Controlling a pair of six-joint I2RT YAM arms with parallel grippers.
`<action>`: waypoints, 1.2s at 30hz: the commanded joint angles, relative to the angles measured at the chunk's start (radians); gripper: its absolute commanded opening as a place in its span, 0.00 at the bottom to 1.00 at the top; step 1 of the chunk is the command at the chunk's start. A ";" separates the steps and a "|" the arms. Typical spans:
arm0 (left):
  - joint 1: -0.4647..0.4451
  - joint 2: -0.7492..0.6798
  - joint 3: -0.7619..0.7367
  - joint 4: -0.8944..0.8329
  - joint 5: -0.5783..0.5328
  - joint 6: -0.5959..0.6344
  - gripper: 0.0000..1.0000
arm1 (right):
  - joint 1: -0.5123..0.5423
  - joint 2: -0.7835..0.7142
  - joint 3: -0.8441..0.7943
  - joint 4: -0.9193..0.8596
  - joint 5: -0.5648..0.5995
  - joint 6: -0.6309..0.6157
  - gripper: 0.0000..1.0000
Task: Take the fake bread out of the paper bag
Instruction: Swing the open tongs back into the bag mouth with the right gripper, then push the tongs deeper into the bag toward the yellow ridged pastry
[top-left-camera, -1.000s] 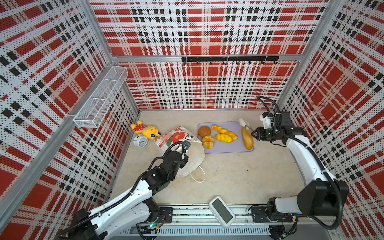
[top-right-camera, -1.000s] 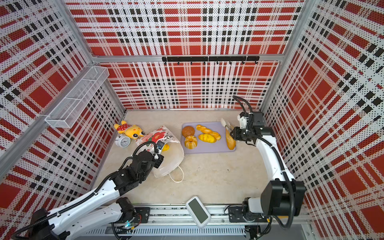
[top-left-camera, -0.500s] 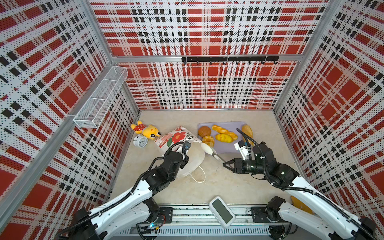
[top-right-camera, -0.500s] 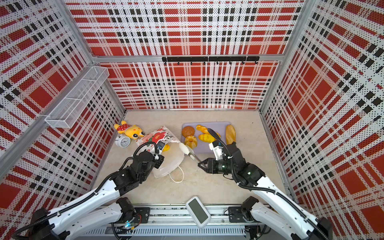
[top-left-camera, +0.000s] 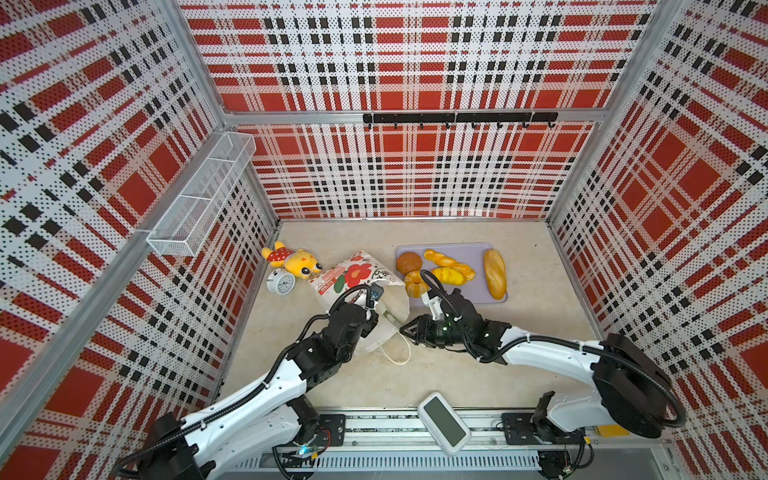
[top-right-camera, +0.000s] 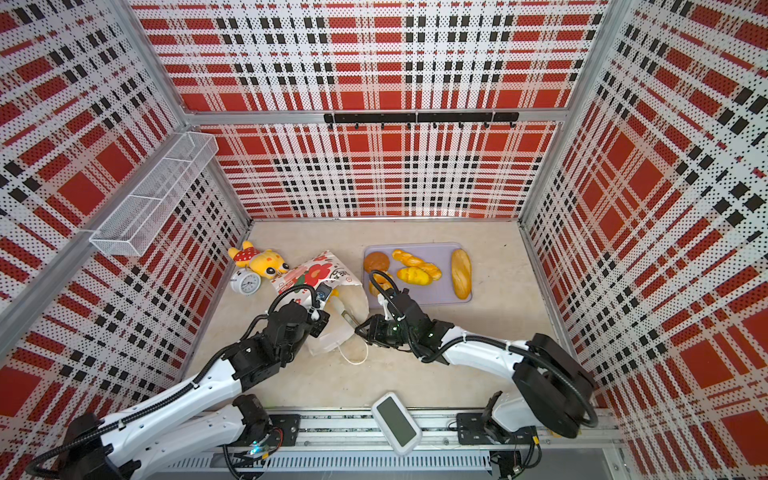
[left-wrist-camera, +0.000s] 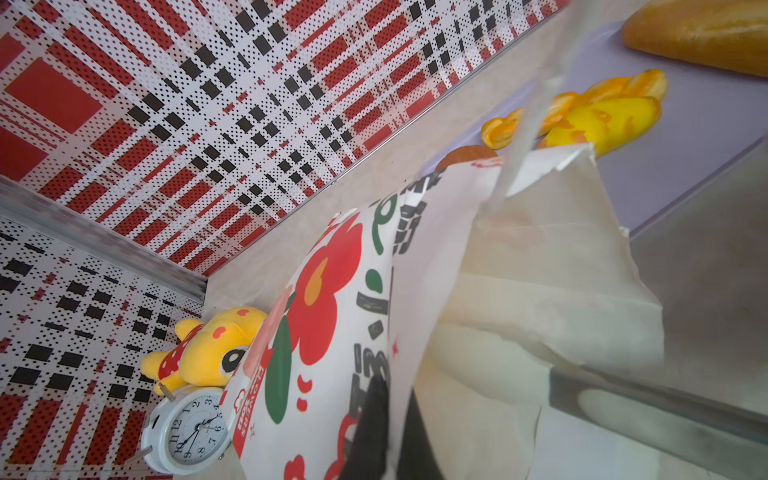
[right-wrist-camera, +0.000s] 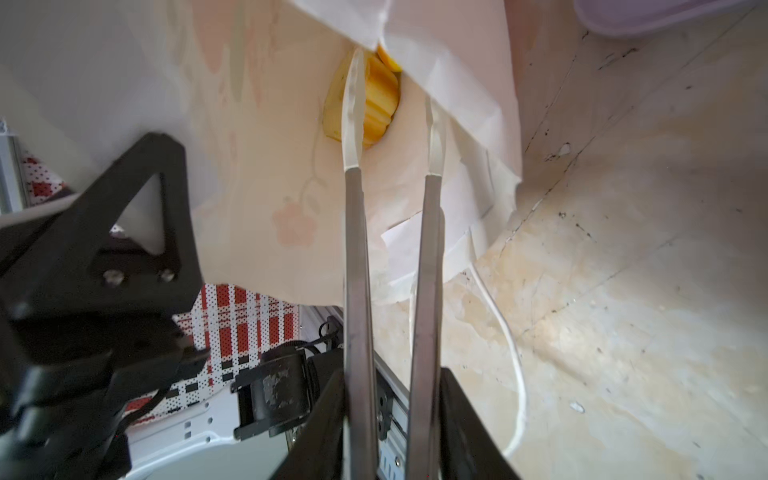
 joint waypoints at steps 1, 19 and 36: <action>-0.007 -0.013 -0.010 0.041 -0.006 0.000 0.00 | 0.015 0.054 0.072 0.232 0.002 0.072 0.36; -0.009 0.005 -0.009 0.041 -0.004 0.003 0.00 | 0.067 0.186 0.175 0.134 0.023 0.089 0.38; -0.019 0.003 -0.005 0.037 -0.002 0.005 0.00 | 0.101 0.290 0.361 -0.022 -0.035 -0.019 0.09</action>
